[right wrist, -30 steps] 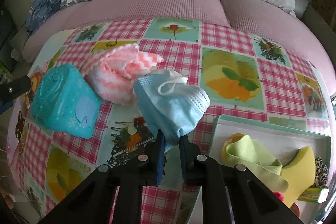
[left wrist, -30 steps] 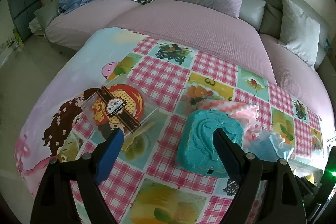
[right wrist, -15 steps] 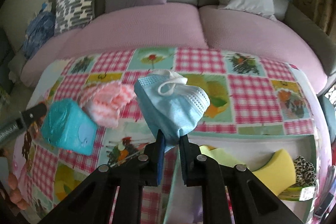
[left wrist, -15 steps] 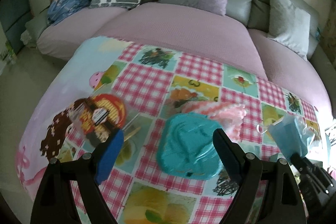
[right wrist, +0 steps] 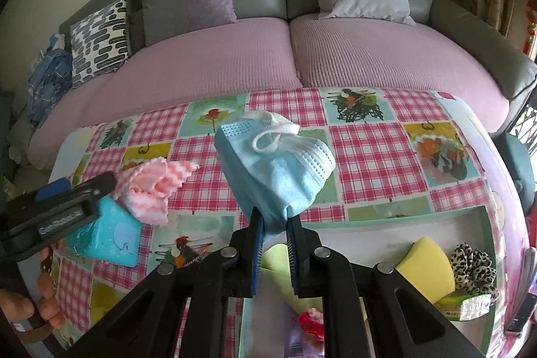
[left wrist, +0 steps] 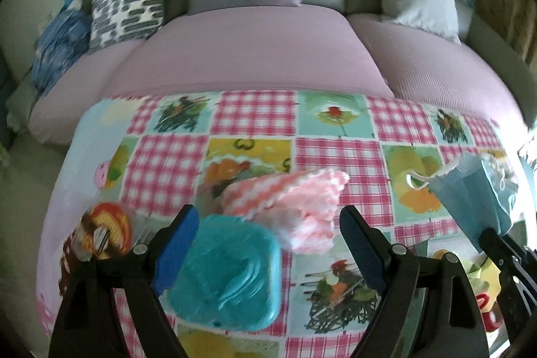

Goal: Organize soft objects
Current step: 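Grasp the pink-and-white knitted cloth with the left tool while the right tool holds the mask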

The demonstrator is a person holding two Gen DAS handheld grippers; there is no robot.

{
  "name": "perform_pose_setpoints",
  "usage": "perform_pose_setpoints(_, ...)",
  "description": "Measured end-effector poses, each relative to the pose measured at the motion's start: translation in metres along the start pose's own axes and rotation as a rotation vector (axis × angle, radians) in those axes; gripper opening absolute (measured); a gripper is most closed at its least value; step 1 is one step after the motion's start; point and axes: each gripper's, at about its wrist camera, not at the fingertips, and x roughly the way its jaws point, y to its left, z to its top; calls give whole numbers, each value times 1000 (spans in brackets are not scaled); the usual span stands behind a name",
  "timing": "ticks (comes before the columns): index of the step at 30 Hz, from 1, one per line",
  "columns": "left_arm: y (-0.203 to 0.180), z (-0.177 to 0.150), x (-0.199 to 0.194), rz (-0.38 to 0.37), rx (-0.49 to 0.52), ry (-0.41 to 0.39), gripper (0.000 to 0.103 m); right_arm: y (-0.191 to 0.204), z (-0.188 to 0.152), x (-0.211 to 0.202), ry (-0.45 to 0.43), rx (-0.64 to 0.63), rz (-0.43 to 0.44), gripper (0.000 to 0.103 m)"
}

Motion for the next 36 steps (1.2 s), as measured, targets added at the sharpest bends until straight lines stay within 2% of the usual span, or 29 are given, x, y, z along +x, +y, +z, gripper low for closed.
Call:
perform_pose_setpoints(4,-20,1,13,25,77,14,86,-1,-1,2,4,0,-2,14)
perform_pose_setpoints(11,-43,-2,35,25,141,43,82,-7,-1,5,15,15,-14,14)
perform_pose_setpoints(14,-47,-2,42,69,161,49,72,-9,-1,5,14,22,-18,14)
perform_pose_setpoints(17,-50,-4,46,98,182,55,69,-11,-1,4,12,27,-21,14)
perform_pose_setpoints(21,-49,-3,51,123,190,53,59,-11,-1,5,14,28,-24,14)
perform_pose_setpoints(25,-50,-4,55,144,212,49,53,-10,-1,5,16,25,-25,14)
perform_pose_setpoints(28,-50,-5,59,160,222,37,39,-10,-1,4,15,25,-23,14)
perform_pose_setpoints(30,-48,-4,61,139,203,45,15,-10,-1,4,15,26,-24,14)
perform_pose_setpoints(32,-47,-4,62,119,189,50,10,-10,-1,5,18,27,-25,14)
perform_pose_setpoints(36,-44,-5,58,103,169,32,6,-10,-1,5,21,27,-25,14)
